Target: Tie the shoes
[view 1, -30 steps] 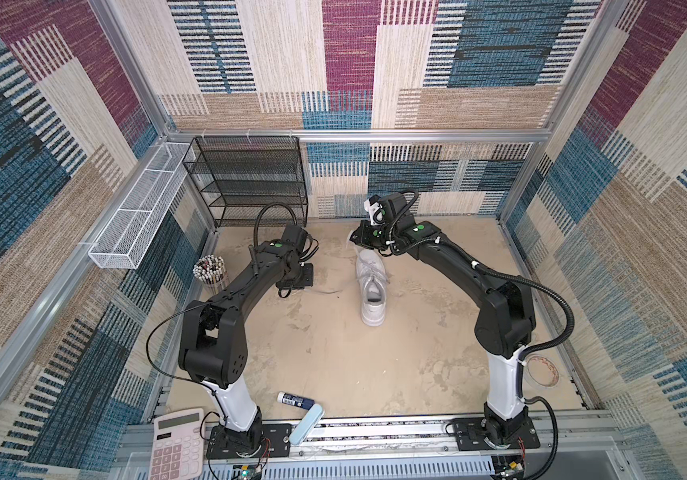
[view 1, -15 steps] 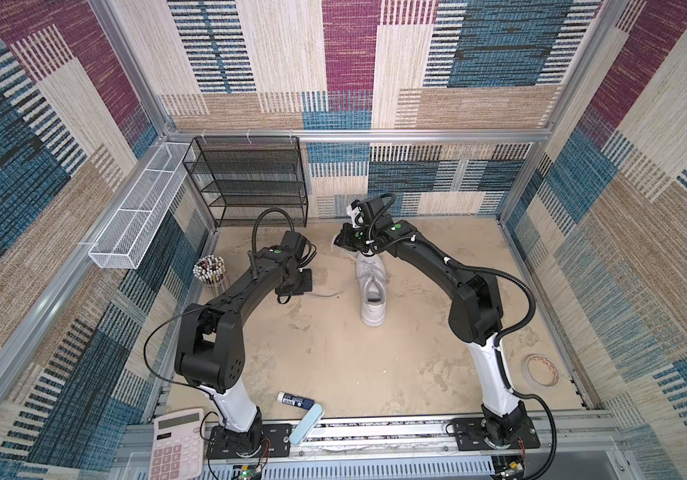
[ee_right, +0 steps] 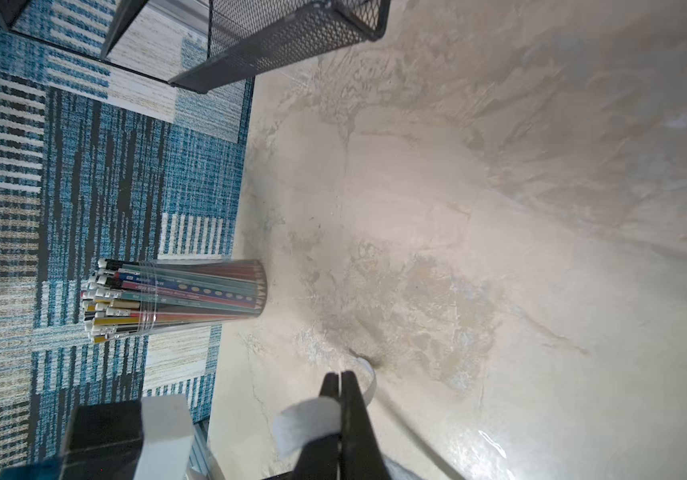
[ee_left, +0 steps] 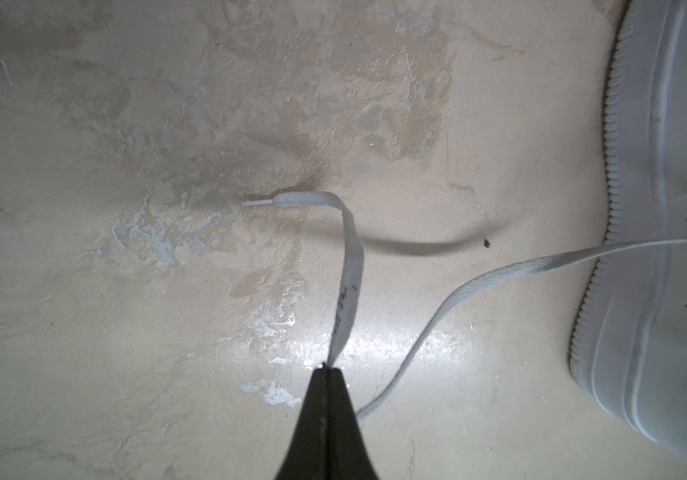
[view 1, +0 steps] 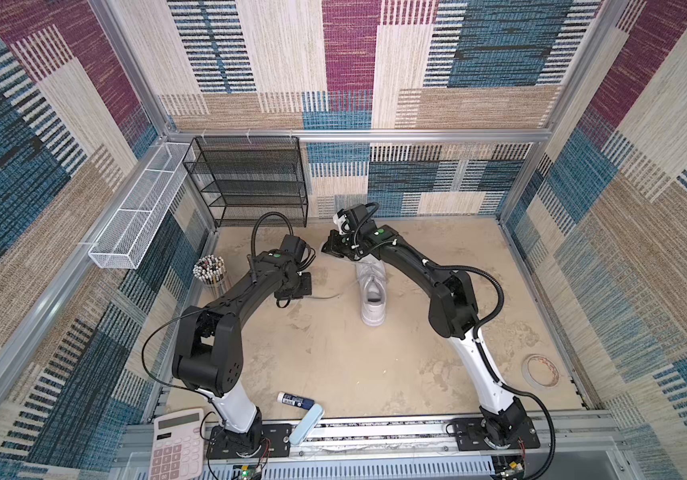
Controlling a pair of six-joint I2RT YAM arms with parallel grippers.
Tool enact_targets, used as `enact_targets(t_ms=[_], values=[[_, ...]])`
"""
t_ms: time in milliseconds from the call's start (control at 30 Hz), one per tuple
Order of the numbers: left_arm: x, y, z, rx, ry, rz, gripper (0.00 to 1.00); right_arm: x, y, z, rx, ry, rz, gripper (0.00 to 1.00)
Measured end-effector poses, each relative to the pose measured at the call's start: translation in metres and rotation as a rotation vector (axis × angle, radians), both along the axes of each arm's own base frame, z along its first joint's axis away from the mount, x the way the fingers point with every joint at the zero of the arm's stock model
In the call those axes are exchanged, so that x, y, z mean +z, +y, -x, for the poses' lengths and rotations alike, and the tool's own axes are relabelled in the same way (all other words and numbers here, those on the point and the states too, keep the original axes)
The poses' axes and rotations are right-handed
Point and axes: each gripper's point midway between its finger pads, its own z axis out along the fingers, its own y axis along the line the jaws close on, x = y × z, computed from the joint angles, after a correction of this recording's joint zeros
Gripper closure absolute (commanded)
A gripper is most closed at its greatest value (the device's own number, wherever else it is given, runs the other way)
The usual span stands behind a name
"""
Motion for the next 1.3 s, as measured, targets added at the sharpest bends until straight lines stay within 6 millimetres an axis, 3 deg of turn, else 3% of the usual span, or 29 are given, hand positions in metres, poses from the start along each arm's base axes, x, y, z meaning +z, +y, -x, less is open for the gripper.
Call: enact_targets(t_ms=[300, 500, 533, 667, 833, 1167, 1300], values=[[-0.002, -0.002, 0.004, -0.001, 0.008, 0.015, 1.00, -0.028, 0.022, 0.009, 0.052, 0.051, -0.021, 1.00], [-0.003, -0.001, 0.008, 0.001, 0.008, 0.020, 1.00, -0.042, 0.025, 0.007, 0.051, 0.065, -0.014, 1.00], [-0.003, -0.001, 0.008, 0.001, 0.008, 0.020, 1.00, -0.042, 0.025, 0.007, 0.051, 0.064, -0.014, 0.96], [-0.005, -0.001, 0.009, 0.001, 0.012, 0.019, 1.00, -0.042, 0.024, 0.005, 0.043, 0.060, -0.005, 0.58], [-0.009, 0.000, 0.010, 0.008, 0.025, 0.017, 1.00, -0.027, 0.013, 0.000, 0.005, 0.007, 0.039, 0.27], [-0.019, 0.000, 0.011, 0.016, 0.051, 0.012, 1.00, 0.009, -0.018, -0.015, -0.065, -0.100, 0.120, 0.22], [-0.021, -0.002, 0.009, 0.017, 0.059, 0.018, 1.00, 0.032, -0.047, -0.015, -0.090, -0.150, 0.204, 0.21]])
